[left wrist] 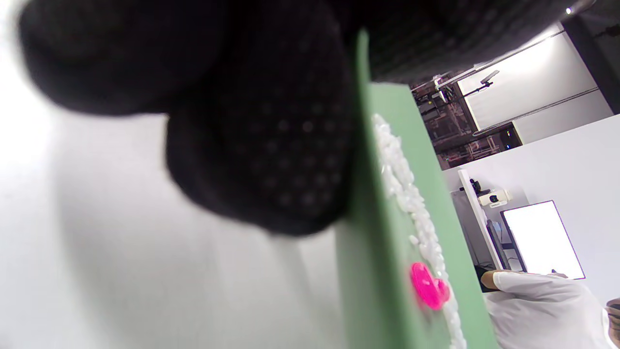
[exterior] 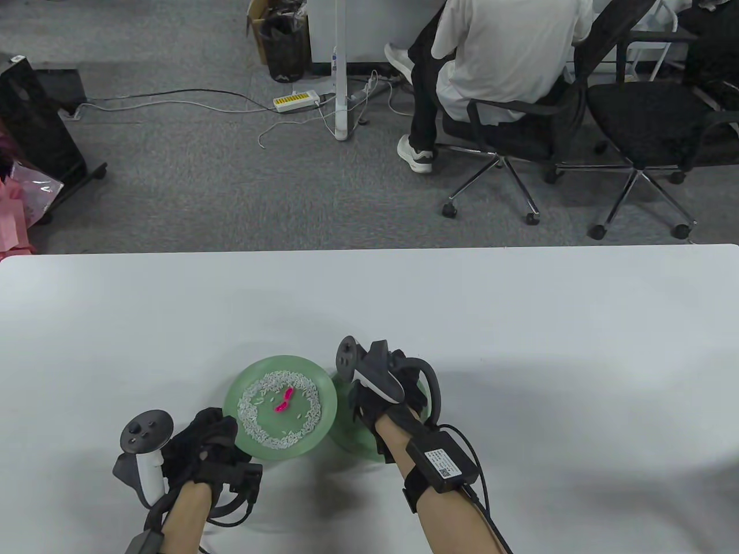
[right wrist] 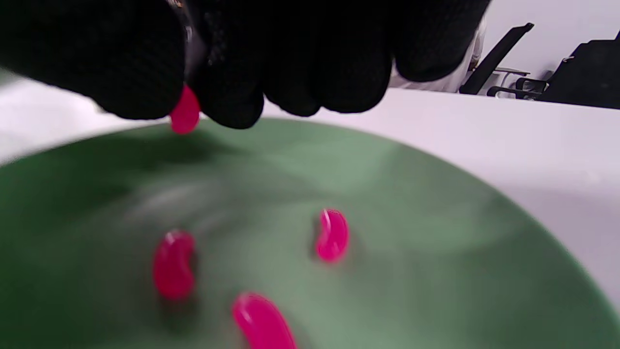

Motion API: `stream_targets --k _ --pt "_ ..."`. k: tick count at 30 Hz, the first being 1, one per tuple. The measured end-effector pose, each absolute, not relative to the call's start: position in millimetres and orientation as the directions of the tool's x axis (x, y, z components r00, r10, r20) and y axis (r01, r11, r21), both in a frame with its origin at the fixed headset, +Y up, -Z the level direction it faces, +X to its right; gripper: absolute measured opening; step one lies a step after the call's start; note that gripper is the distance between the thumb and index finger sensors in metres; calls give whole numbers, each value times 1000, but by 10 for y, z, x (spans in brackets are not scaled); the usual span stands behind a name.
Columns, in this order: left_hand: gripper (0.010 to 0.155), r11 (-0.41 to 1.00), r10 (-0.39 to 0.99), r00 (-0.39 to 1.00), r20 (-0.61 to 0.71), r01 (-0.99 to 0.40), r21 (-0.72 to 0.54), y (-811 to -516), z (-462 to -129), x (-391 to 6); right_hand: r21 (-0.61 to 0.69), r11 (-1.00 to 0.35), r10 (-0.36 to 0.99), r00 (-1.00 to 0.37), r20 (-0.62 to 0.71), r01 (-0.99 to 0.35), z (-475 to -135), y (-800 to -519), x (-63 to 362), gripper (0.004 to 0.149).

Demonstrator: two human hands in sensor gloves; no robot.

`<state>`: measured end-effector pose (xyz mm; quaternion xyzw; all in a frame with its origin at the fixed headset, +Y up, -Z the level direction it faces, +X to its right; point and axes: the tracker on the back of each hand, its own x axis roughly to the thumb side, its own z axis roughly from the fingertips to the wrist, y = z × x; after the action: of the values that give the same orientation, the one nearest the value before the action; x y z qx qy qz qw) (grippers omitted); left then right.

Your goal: Pick gummy candy with hand pinch into plate

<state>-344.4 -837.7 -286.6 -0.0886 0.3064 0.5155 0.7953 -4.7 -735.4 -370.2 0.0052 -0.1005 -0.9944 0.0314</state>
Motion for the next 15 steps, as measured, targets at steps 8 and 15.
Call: stream_targets --k 8,15 --pt "51 444 771 275 -574 -879 175 -8410 -2885 -3467 207 -964 -173 -985 -9 168 -3709 -7520 -64 44" --pt "51 443 768 271 -580 -879 176 -8445 -2898 -3490 256 -953 -176 -984 -30 163 -3722 -7573 -35 45"
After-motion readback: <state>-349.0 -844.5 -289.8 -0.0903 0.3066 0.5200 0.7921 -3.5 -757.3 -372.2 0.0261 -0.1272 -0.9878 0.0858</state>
